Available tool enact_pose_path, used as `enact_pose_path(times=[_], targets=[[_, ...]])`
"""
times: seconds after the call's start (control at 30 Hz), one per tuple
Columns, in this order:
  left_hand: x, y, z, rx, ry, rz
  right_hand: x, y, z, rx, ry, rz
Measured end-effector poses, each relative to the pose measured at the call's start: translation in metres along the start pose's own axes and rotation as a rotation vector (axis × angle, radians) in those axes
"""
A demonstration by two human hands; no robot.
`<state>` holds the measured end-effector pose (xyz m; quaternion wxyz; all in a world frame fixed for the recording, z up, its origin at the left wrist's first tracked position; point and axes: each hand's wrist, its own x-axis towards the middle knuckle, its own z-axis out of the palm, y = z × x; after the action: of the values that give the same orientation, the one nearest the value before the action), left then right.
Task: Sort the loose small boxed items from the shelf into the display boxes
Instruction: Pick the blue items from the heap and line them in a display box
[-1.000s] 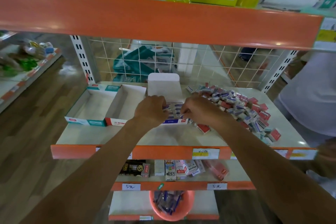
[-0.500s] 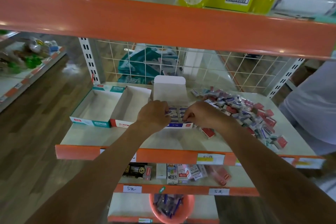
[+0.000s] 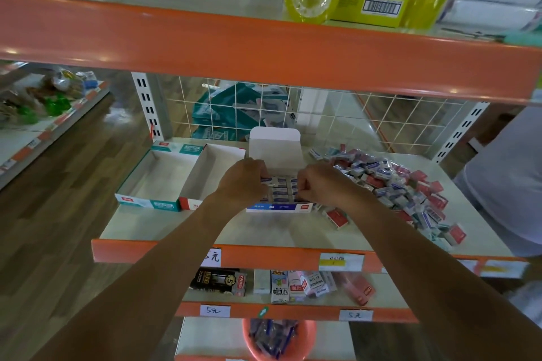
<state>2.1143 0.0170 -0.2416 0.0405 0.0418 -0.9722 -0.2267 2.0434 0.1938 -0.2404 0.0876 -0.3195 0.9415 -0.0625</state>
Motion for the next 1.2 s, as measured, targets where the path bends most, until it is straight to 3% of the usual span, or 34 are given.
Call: enact_pose_path(times=[0.3,0.6,0.97,1.2], targets=[[0.017,-0.002,0.001,0.080,0.043,-0.018,-0.003,-0.005,0.001,0.031,0.157,-0.038],[0.024,0.000,0.000,-0.142,0.063,-0.036,0.007,-0.019,-0.003,0.105,0.248,-0.059],[0.025,-0.002,-0.005,-0.108,0.006,-0.025,0.011,-0.024,0.003,0.103,0.241,-0.034],[0.033,-0.005,-0.006,-0.257,0.005,-0.121,0.010,-0.021,0.001,0.109,0.239,-0.005]])
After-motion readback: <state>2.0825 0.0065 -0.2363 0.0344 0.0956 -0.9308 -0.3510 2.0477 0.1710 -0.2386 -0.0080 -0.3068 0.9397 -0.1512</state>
